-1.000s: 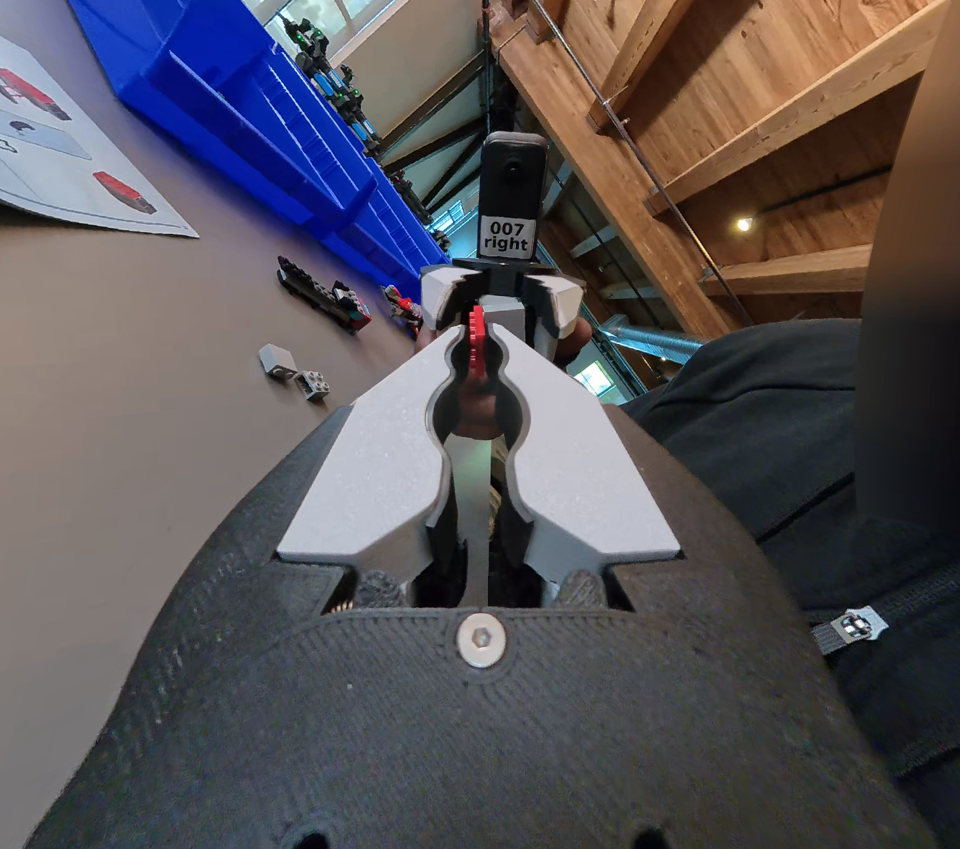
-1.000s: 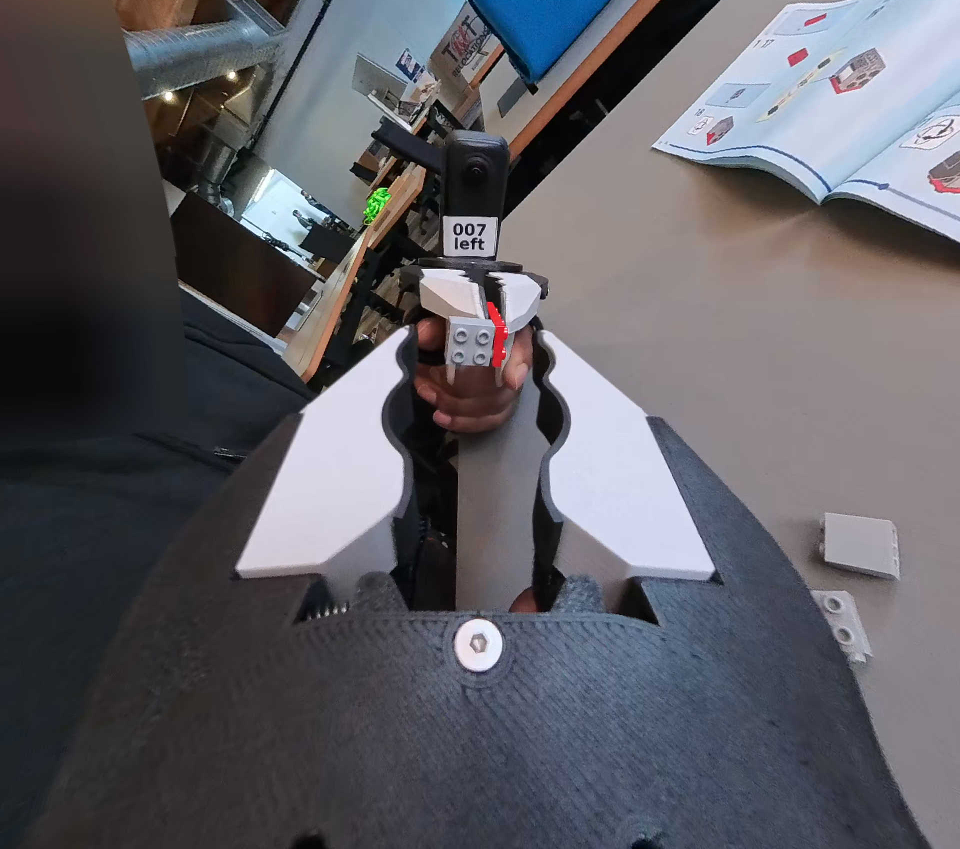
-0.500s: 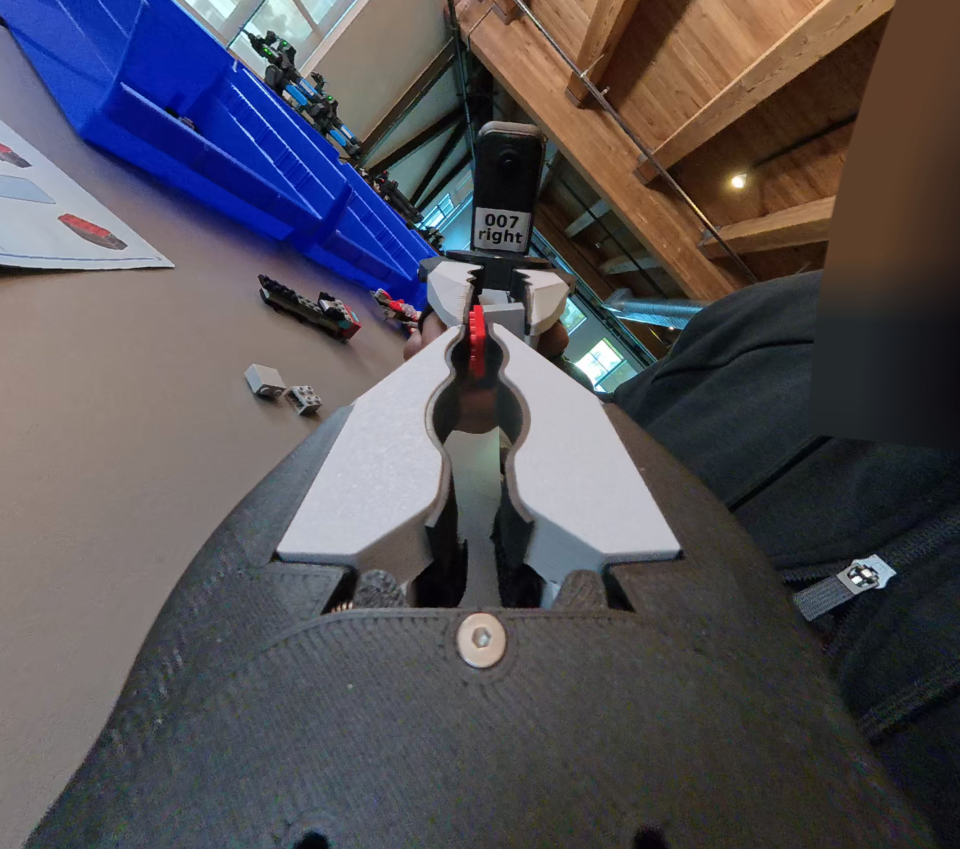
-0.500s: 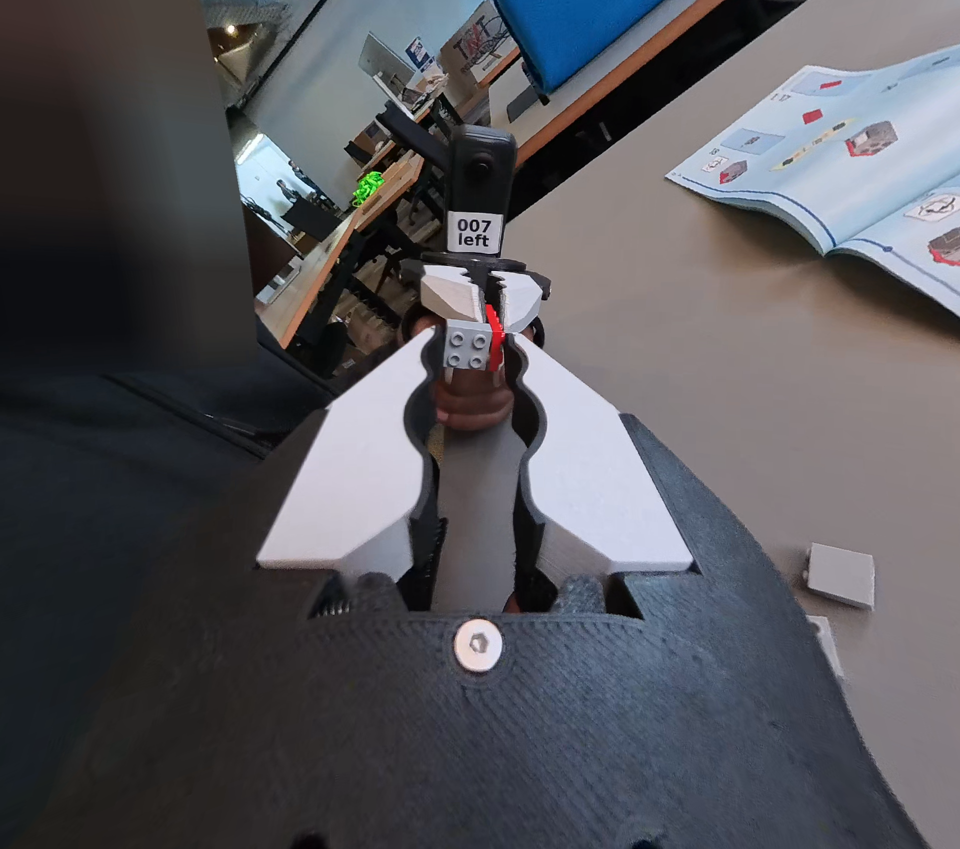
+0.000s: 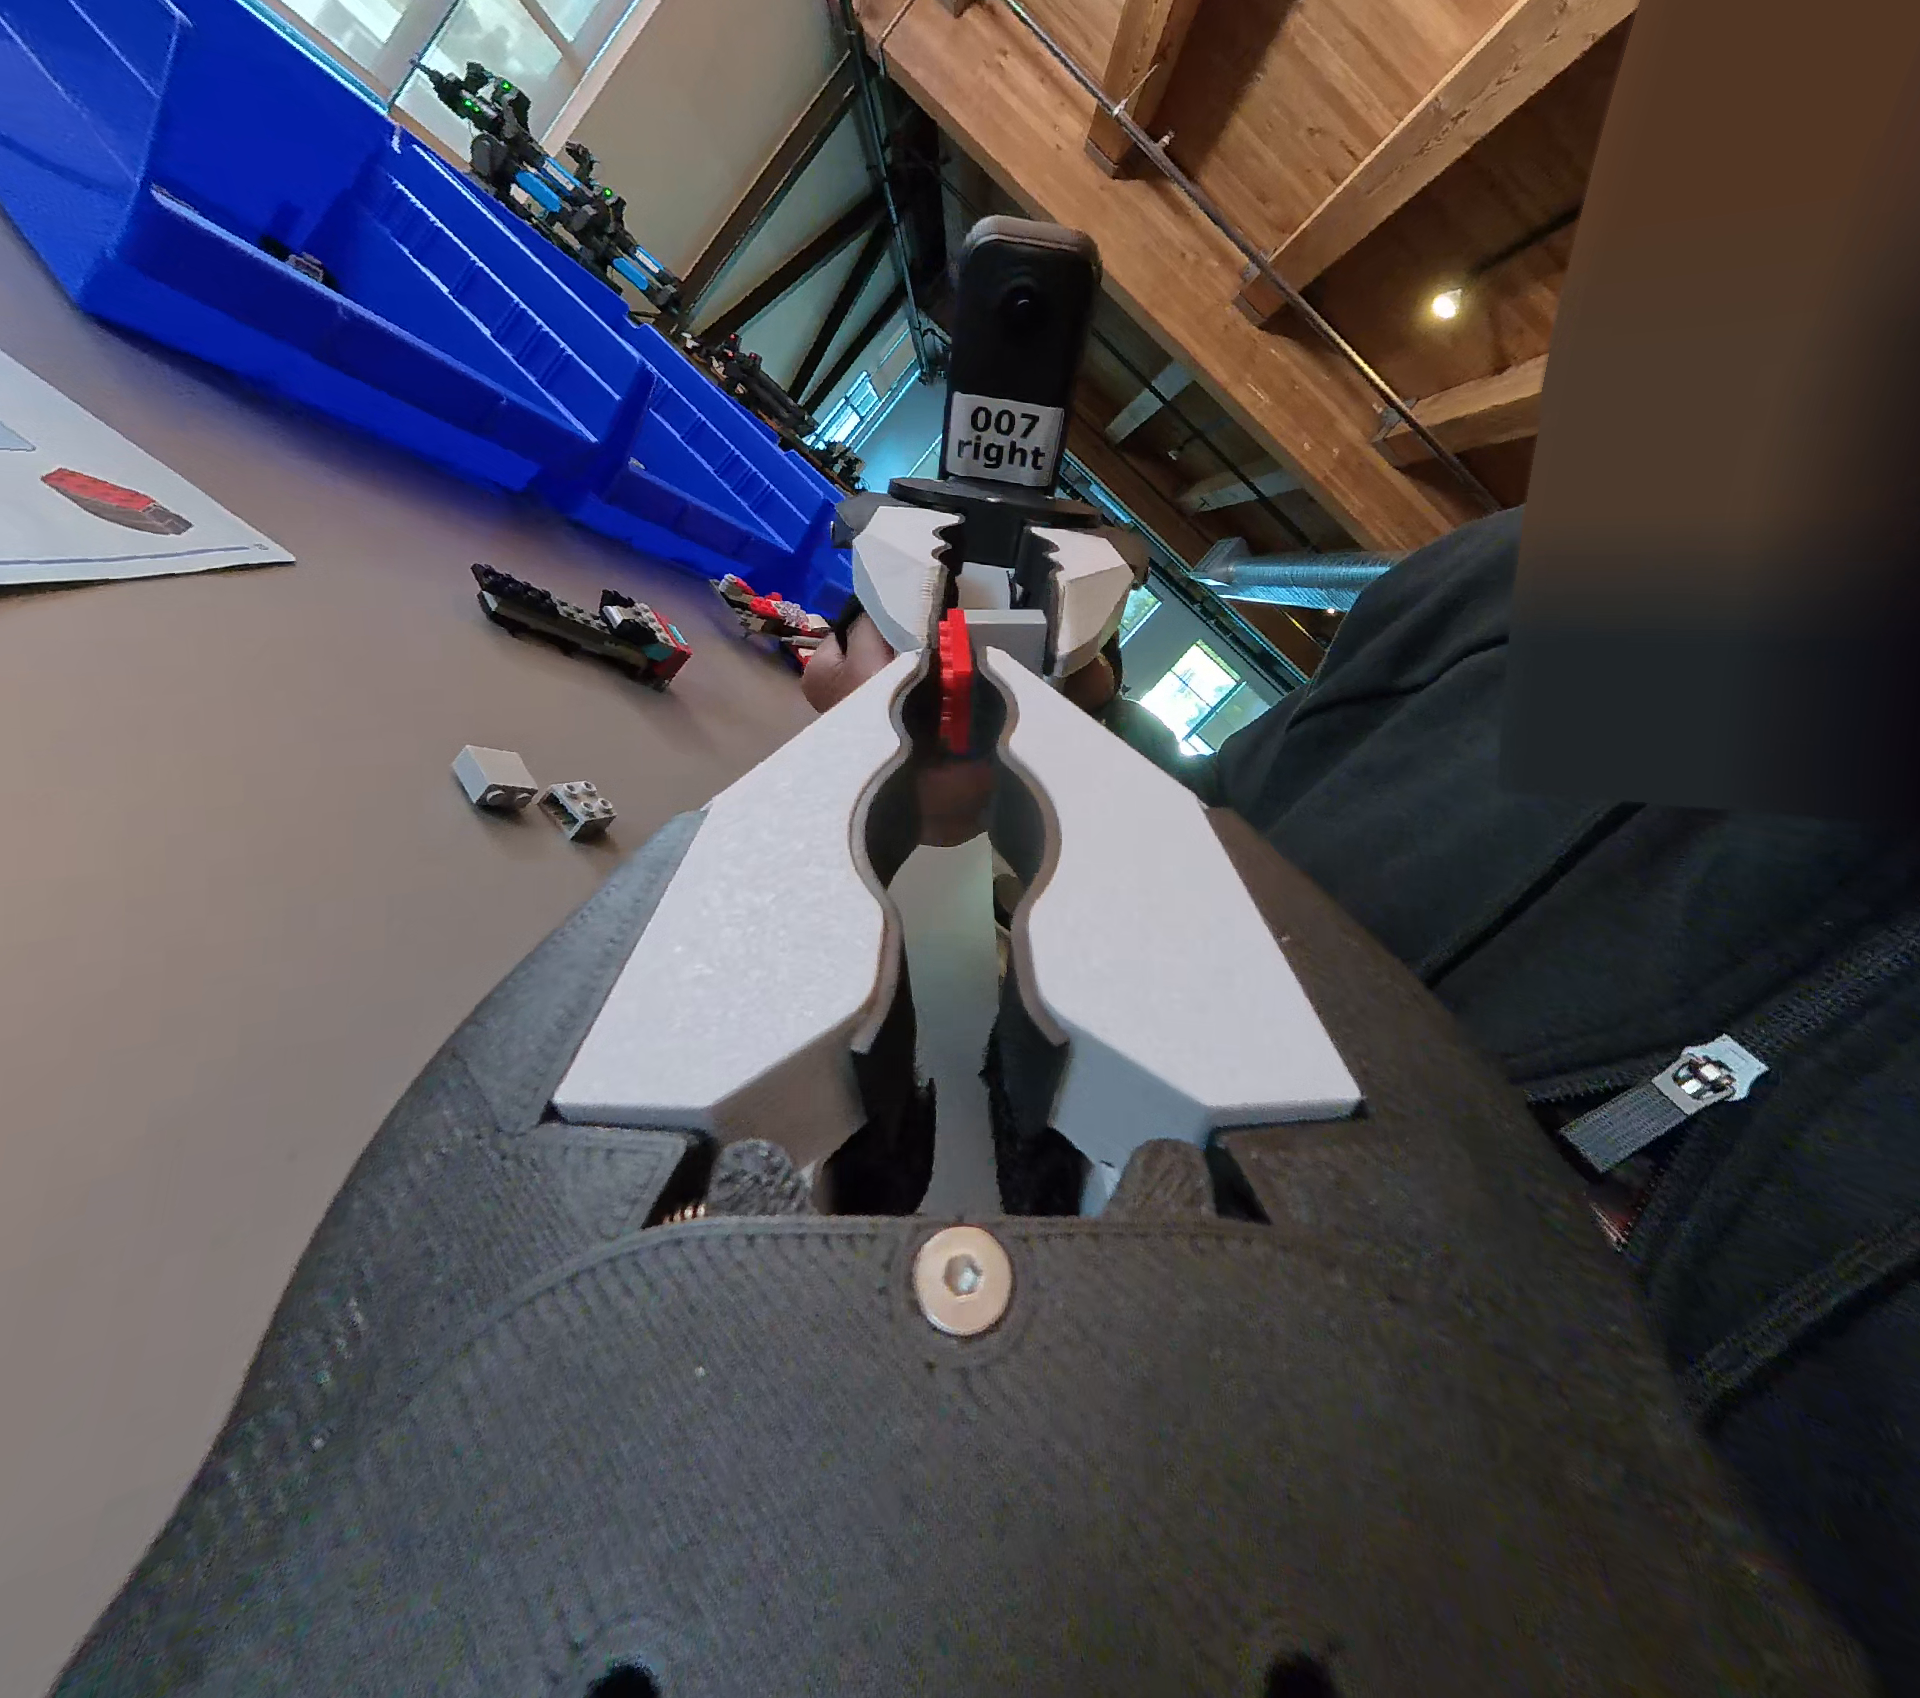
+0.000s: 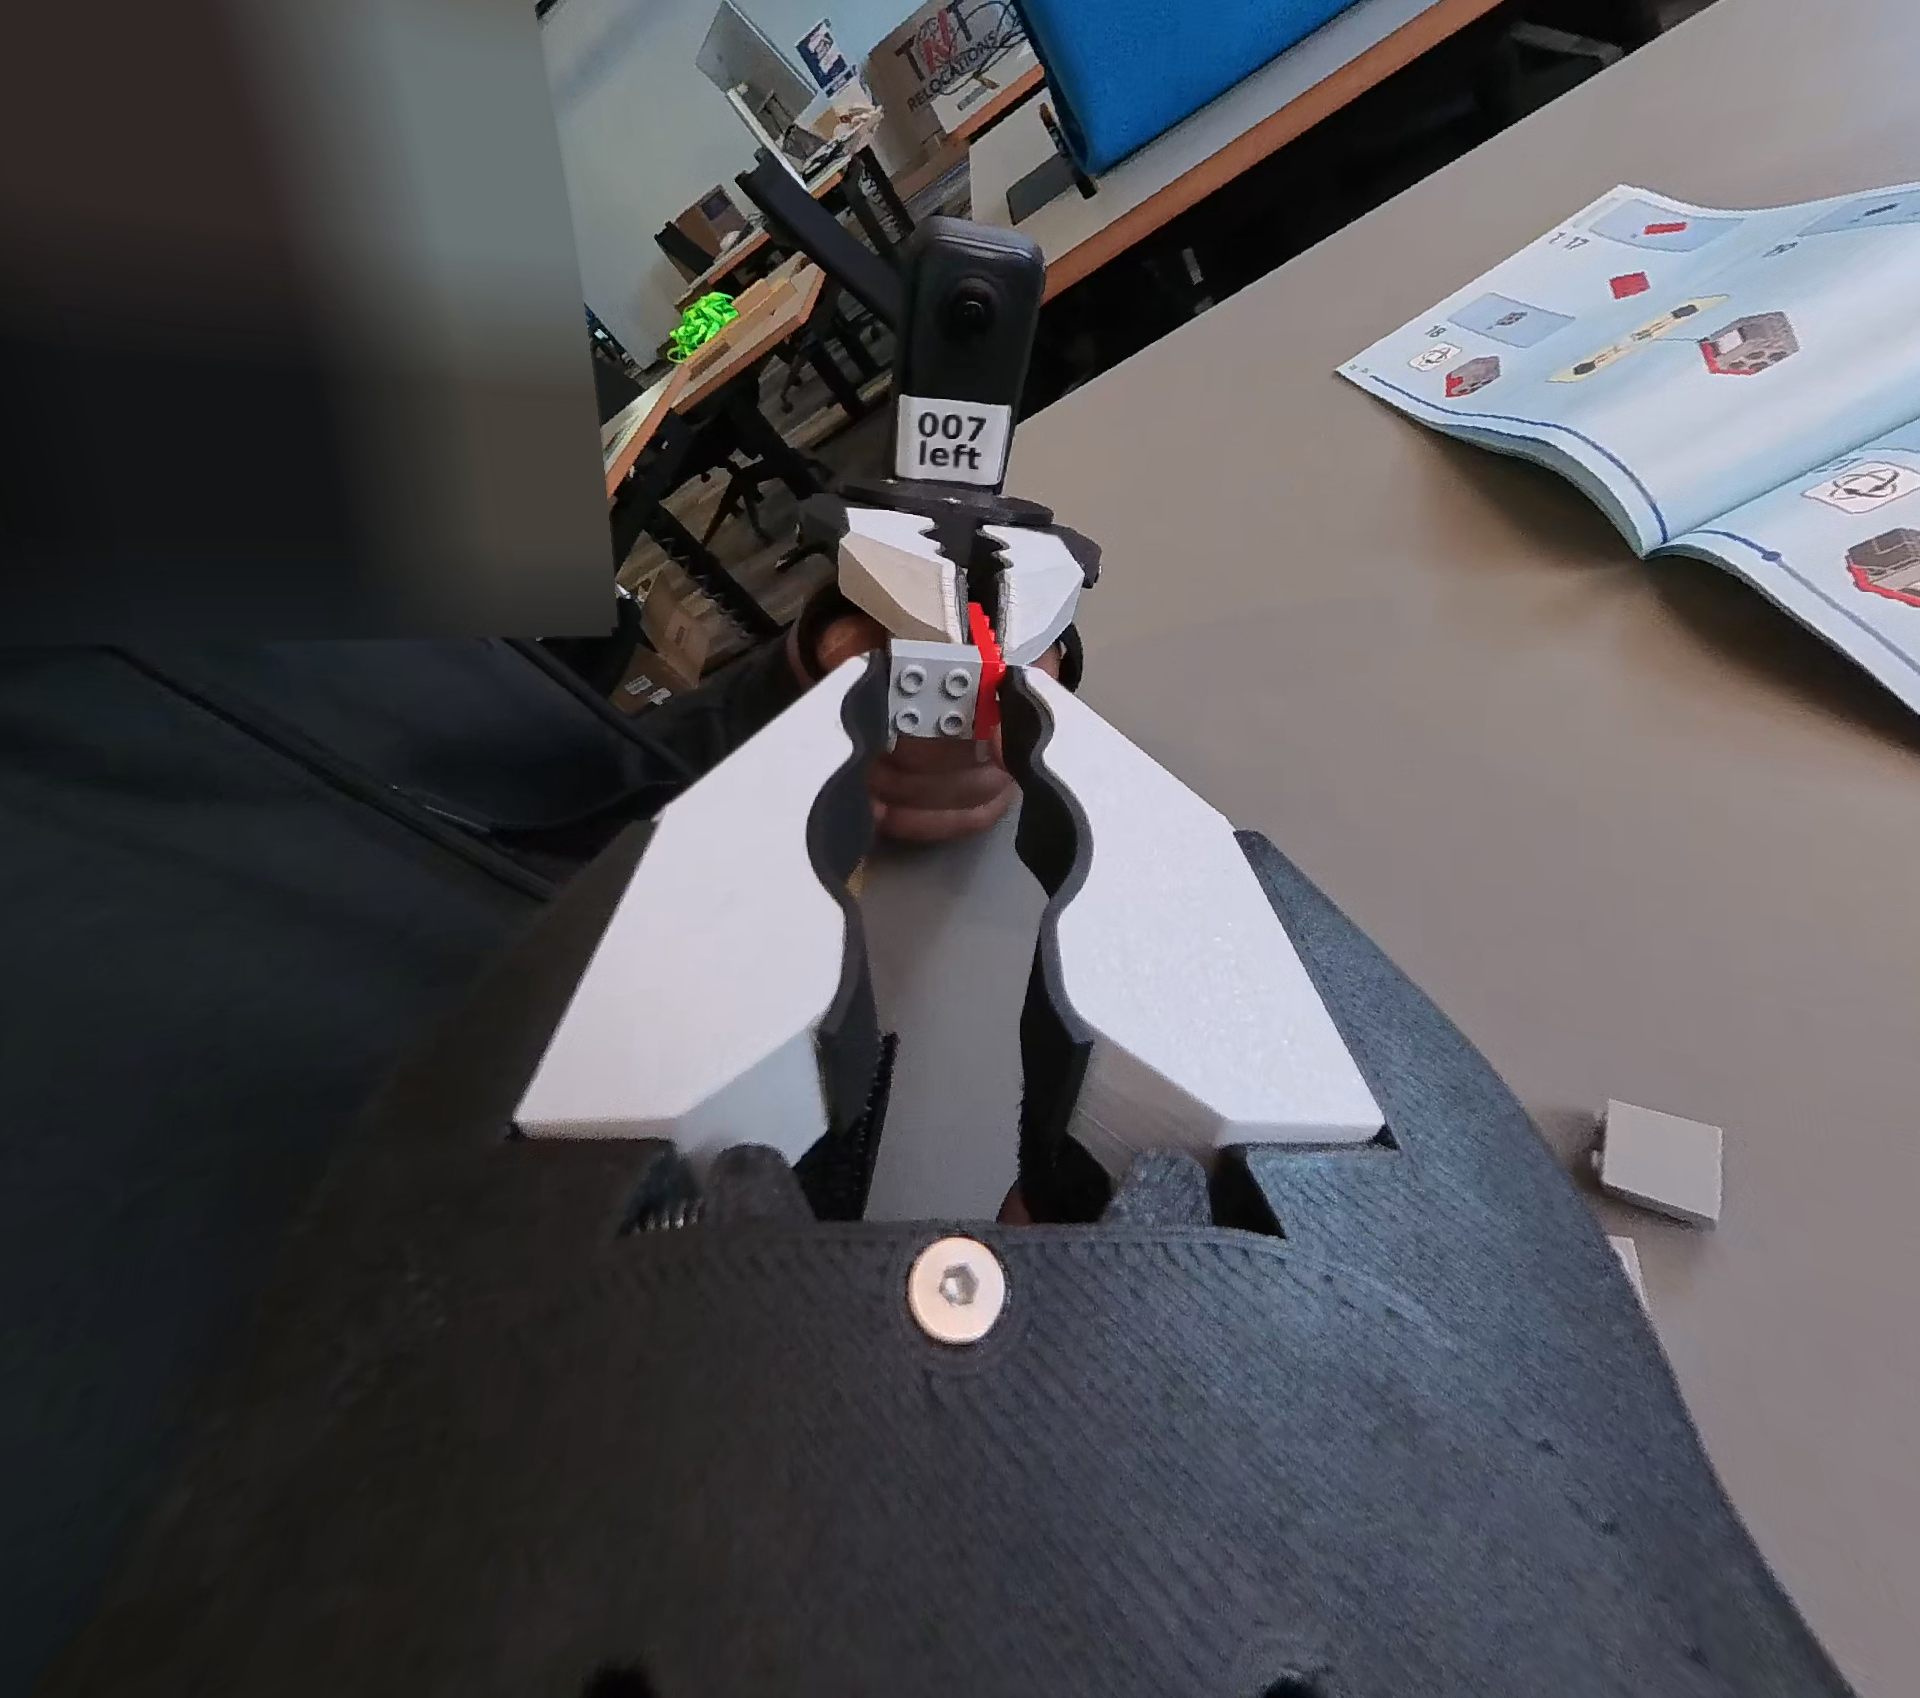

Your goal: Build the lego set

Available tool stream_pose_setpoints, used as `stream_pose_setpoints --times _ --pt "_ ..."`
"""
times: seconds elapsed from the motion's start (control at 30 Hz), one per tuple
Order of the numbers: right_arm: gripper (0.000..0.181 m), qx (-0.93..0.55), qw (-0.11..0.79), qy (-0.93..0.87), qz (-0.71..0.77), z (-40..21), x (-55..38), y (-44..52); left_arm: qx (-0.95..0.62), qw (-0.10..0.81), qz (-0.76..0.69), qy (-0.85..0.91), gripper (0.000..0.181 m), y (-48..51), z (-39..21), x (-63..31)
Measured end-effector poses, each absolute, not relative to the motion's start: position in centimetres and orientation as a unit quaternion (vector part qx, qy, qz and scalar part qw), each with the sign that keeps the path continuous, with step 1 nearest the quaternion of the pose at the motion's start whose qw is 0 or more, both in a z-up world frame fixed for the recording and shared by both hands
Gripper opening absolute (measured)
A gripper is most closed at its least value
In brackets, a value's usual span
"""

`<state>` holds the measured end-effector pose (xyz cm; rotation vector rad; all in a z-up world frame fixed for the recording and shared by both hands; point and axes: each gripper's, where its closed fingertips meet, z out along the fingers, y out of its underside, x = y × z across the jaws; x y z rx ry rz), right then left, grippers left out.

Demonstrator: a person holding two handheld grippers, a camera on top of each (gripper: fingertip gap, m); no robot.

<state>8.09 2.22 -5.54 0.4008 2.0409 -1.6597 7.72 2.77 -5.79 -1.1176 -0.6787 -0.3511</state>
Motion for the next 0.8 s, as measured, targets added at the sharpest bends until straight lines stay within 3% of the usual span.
stream_pose_setpoints --times 0.43,0.57,0.8 --pt "0.021 0.131 0.189 0.757 -0.612 -4.8 8.6 1.6 -0.508 0.804 -0.138 -0.276 0.004 2.3 -5.0 8.2" --pt "0.043 0.131 0.173 0.745 -0.631 -3.5 8.7 1.2 -0.474 0.833 -0.128 -0.254 0.004 1.4 -3.8 8.5" --pt "0.041 0.15 0.151 0.704 -0.677 -0.8 9.7 -0.2 -0.344 0.901 -0.167 -0.204 0.005 -1.4 -0.7 9.5"
